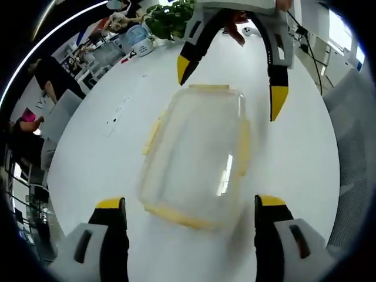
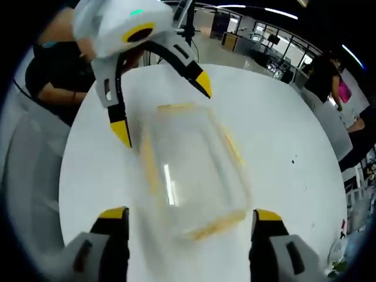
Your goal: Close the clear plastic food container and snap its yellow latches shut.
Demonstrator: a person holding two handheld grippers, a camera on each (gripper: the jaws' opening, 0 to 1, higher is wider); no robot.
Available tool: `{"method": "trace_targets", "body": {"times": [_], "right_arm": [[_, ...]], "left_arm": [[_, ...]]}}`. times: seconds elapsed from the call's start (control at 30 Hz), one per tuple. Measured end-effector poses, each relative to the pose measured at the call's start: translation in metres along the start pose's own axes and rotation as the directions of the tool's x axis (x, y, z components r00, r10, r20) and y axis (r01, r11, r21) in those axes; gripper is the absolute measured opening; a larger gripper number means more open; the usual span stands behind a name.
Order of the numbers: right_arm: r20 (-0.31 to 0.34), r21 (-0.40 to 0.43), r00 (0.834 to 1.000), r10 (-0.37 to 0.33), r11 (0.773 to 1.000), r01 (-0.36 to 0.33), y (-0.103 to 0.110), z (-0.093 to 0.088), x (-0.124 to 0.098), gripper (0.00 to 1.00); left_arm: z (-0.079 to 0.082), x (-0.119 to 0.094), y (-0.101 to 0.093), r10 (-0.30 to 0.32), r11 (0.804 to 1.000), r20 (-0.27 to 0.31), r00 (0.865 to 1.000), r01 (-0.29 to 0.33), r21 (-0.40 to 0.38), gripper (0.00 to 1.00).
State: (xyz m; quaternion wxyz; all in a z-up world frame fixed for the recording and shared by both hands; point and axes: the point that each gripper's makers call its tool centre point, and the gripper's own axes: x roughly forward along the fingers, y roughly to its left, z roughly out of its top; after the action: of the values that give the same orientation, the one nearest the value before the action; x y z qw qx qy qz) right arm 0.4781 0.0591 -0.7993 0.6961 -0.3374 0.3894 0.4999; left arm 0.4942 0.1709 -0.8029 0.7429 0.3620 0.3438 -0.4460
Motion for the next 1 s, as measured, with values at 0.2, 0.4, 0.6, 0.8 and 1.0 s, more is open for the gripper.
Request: {"method": "trace_targets", "body": {"times": [0.2,0.4,0.6,0.8,1.0], "right_arm": [[0.049,0.056,0.998,-0.029,0.998,0.026,0.005,-0.001,-0.005,0.85],[0.09,0.102,0.994,-0.055,0.994,0.046,0.012,0.0,-0.009,0.85],[0.121,0.143,0.99,-0.079,0.988,0.061,0.02,-0.003,-0.013,0.85],[0.15,0.177,0.982,-0.111,0.981,0.084,0.025,-0.005,-0.02,0.86],[0.192,0.218,0.971,-0.142,0.971,0.099,0.032,-0.003,-0.03,0.86]], "left_arm": [[0.0,-0.007,-0.004,0.031,0.998,0.038,0.999,-0.029,-0.052,0.88],[-0.008,-0.011,-0.011,0.049,0.993,0.044,0.998,-0.044,-0.109,0.88],[-0.008,-0.019,-0.019,0.066,0.99,0.072,0.995,-0.056,-0.132,0.88],[-0.007,-0.029,-0.025,0.091,0.979,0.116,0.989,-0.068,-0.193,0.88],[-0.008,-0.041,-0.031,0.121,0.965,0.151,0.981,-0.081,-0.25,0.87]]}}
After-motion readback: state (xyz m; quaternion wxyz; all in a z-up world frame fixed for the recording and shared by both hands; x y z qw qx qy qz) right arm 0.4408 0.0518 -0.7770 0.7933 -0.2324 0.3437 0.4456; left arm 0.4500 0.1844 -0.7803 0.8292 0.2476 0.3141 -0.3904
